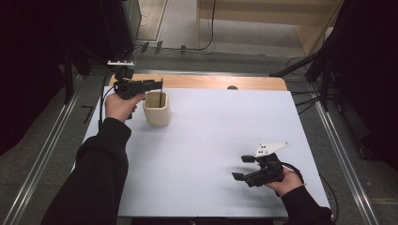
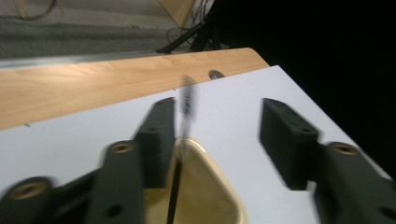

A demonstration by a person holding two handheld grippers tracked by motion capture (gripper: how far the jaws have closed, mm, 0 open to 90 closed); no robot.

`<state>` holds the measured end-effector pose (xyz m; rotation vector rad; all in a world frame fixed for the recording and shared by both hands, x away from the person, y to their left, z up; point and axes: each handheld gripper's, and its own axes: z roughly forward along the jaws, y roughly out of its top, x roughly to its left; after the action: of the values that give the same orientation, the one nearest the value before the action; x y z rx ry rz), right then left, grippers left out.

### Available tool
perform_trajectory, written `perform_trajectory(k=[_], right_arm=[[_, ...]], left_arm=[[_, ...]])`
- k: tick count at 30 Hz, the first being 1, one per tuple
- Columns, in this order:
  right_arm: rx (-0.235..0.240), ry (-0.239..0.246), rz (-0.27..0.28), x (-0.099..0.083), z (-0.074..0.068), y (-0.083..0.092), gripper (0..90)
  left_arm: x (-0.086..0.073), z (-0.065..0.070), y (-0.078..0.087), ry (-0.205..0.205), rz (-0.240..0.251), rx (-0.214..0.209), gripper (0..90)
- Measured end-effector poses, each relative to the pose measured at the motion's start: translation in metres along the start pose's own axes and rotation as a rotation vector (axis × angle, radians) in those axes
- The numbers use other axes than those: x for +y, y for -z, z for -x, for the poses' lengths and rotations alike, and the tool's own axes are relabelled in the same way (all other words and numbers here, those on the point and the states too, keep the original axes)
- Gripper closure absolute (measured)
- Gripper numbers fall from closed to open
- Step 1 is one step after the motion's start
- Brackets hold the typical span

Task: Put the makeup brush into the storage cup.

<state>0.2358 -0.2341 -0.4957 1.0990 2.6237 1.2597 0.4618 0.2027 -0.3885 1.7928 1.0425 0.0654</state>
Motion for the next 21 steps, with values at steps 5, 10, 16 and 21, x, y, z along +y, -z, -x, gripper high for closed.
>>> perform_trajectory(k=[5, 10, 16, 21], right_arm=[[-0.001, 0.001, -0.004, 0.000, 0.000, 0.000, 22.0], [-0.001, 0.005, -0.003, 0.000, 0.000, -0.001, 22.0], [-0.003, 0.000, -0.003, 0.000, 0.000, 0.000, 22.0], [-0.003, -0.003, -0.001, 0.000, 0.000, 0.000, 22.0]], left_arm=[[0.004, 0.000, 0.011, 0.032, -0.040, -0.017, 35.3], [0.004, 0.003, 0.019, 0.026, -0.074, -0.028, 33.4], [0.001, 0.008, 0.026, 0.019, -0.100, -0.048, 33.3], [-0.003, 0.013, 0.031, 0.016, -0.137, -0.082, 32.1]])
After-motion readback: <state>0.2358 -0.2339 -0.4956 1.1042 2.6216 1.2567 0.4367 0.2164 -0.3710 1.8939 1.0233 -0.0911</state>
